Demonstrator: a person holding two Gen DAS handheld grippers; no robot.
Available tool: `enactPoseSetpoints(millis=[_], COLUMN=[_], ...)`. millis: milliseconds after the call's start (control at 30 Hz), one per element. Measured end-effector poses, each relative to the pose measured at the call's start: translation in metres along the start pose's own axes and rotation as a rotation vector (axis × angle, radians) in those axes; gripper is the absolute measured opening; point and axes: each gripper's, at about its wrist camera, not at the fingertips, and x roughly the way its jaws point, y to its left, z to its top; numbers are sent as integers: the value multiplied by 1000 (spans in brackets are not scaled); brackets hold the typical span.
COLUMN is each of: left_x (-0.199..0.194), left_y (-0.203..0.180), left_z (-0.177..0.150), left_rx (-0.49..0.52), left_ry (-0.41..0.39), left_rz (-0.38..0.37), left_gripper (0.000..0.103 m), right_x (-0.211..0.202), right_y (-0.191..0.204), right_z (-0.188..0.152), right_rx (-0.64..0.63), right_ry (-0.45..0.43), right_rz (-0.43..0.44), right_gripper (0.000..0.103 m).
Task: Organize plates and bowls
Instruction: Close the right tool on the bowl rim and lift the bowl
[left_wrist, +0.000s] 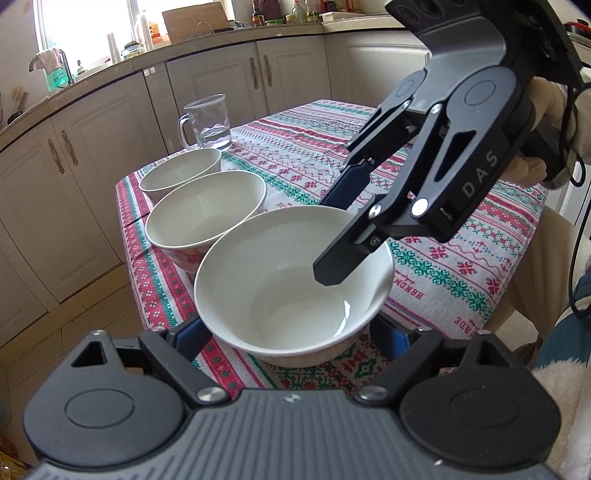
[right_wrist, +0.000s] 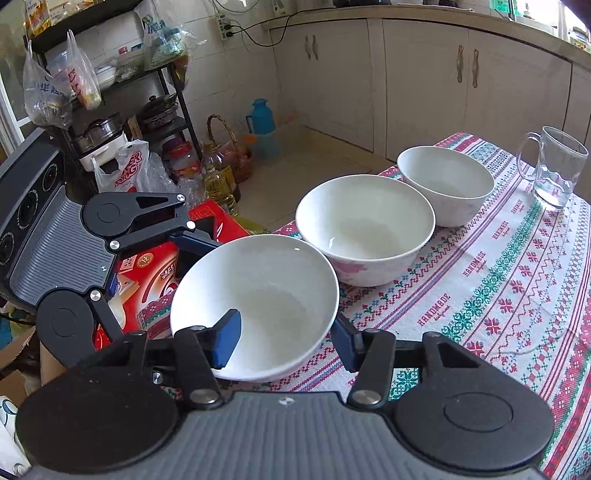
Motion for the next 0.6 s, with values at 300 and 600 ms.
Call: enactPoseSetpoints(millis=[300, 600], left_x=[-3, 0], left_y=[-7, -23], left_z=[9, 27], left_rx=[8, 31], left_ry=[-2, -26], left_rz=[-10, -52], left_gripper=[91, 91], right_x=[-8, -37], right_y=[0, -4], right_z=[-3, -16], right_rx=[7, 20], right_ry=[-9, -39], right_rz=[-14, -62], right_gripper=[59, 59])
